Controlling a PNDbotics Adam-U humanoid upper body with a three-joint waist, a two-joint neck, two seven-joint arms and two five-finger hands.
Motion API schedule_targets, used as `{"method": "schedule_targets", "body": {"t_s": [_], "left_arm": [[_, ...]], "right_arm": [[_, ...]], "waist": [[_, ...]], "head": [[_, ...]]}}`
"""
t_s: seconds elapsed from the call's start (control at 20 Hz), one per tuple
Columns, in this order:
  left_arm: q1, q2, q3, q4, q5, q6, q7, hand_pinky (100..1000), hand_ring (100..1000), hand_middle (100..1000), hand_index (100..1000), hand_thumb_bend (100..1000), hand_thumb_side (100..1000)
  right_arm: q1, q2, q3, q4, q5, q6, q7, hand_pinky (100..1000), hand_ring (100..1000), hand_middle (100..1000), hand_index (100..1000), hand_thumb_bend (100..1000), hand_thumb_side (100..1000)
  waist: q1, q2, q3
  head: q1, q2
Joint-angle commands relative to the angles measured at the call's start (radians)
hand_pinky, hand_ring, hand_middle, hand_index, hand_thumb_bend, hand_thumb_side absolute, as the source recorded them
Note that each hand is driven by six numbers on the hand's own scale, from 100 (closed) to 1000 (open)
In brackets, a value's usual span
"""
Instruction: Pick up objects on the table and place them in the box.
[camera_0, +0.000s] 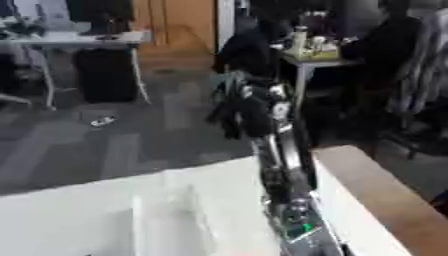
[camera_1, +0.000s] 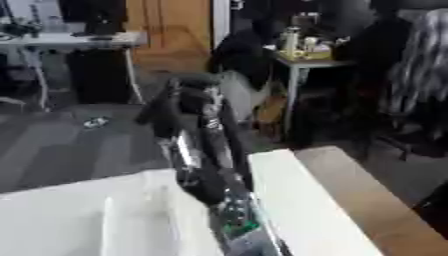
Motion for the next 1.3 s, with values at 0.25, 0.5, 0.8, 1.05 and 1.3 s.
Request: {"method": "schedule_targets", "body": {"t_s": [0.25,0.5,0.8,1.05,1.3], "left_arm": [[-0.016,0.023,0.003,-0.01,-0.004,-0.001,-0.004,507,644,783,909,188,1000],[-0.007,0.023,0.003,0.003,-0.008,-0.001,-0.009,503,641,781,910,188,1000],[-0.004,0.064,0.002,0.123,-0.049,-0.009,-0.059,483,628,783,912,200,1000],[-0.054,0.155,-0.031,0.29,-0.071,-0.061,-0.152,500,643,806,911,250,1000],[-0.123,0.231,-0.073,0.407,-0.095,-0.144,-0.245,550,678,821,907,314,1000]], "right_arm": [[-0.021,-0.002,-0.01,0.0,0.01,0.045,-0.075,100,192,248,444,100,1000],[0.002,0.002,-0.058,0.035,0.055,0.067,-0.09,100,209,272,476,154,1000],[0.009,0.002,-0.064,0.031,0.115,0.074,-0.028,100,213,278,477,241,1000],[0.014,0.004,-0.056,0.029,0.126,0.079,0.01,100,213,280,477,241,1000],[0.015,0.006,-0.046,0.035,0.128,0.075,0.044,100,214,281,476,247,1000]], "waist": [[0.002,-0.007,0.002],[0.005,-0.015,-0.003],[0.009,-0.019,-0.011],[0.015,-0.024,-0.025],[0.021,-0.027,-0.037]], "head": [[0.001,0.037],[0.233,0.178],[0.326,0.254],[0.374,0.288],[0.396,0.298]]}}
